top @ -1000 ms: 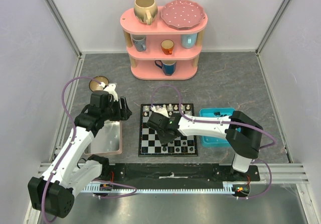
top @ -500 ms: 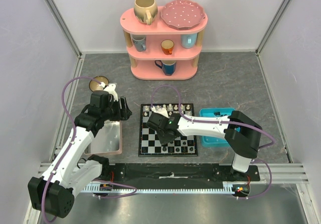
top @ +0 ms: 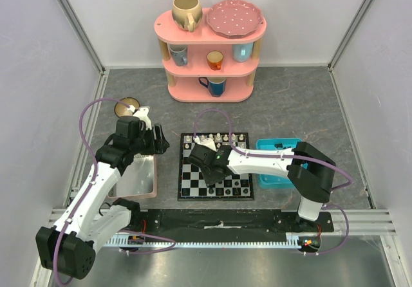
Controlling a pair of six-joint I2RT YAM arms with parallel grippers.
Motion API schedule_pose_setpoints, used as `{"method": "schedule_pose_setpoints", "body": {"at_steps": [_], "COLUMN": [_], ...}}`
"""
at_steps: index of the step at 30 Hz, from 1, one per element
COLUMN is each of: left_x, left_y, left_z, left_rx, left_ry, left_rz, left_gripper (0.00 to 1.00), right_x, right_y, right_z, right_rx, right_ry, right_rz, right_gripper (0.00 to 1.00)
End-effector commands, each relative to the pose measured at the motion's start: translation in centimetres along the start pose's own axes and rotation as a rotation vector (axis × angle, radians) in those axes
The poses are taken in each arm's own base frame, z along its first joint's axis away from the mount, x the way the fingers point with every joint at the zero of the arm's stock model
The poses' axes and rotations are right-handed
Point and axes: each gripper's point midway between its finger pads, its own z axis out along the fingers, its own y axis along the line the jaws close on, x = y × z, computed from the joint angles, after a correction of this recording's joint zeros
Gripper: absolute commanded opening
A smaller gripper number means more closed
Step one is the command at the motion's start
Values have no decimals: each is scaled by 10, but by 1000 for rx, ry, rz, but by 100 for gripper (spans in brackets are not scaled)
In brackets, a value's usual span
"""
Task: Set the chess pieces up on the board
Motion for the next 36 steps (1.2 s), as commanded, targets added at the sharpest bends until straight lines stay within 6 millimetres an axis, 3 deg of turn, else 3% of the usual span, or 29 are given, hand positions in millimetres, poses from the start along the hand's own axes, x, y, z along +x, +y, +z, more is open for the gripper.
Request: {"method": "schedule_pose_setpoints", "body": {"at_steps": [1,7,14,18,21,24,25,27,28,30,31,36], "left_x": [-13,-13,-12,-11,-12,-11,-11,-11,-11,-10,-10,-10], "left_y": [-7,-7,-8,-8,-8,-8,-9,-9,-9,-10,-10,-12], "left_z": [-4,-4,-4,-3,-3,-3,-3,-3,-3,-2,-2,-2], "left_rx": [36,36,39,41,40,44,45,48,48,52,52,62], "left_ry": [-42,-41,-40,-36,-38,-35,-35,-33,-34,-31,-28,-29], "left_rz": [3,3,3,4,5,6,6,6,8,8,8,10], "left_gripper": [70,70,70,71,71,71,71,71,71,71,71,71], "right_x": [-15,-22,-44,-55,-64,-70,-71,-72,-71,-67,-65,-52], "right_y": [10,10,10,0,-23,-61,-85,-112,-137,-161,-184,-245], "right_z": [-6,-12,-31,-41,-50,-59,-63,-67,-71,-75,-77,-73], "right_rx": [-14,-17,-38,-26,12,49,68,91,117,142,175,263], "right_ry": [-45,-70,-128,-158,-190,-213,-221,-233,-247,-251,-254,-229], "right_rz": [16,23,54,75,114,191,243,296,340,382,417,527], "right_gripper": [34,35,40,41,41,41,41,40,40,40,40,38]}}
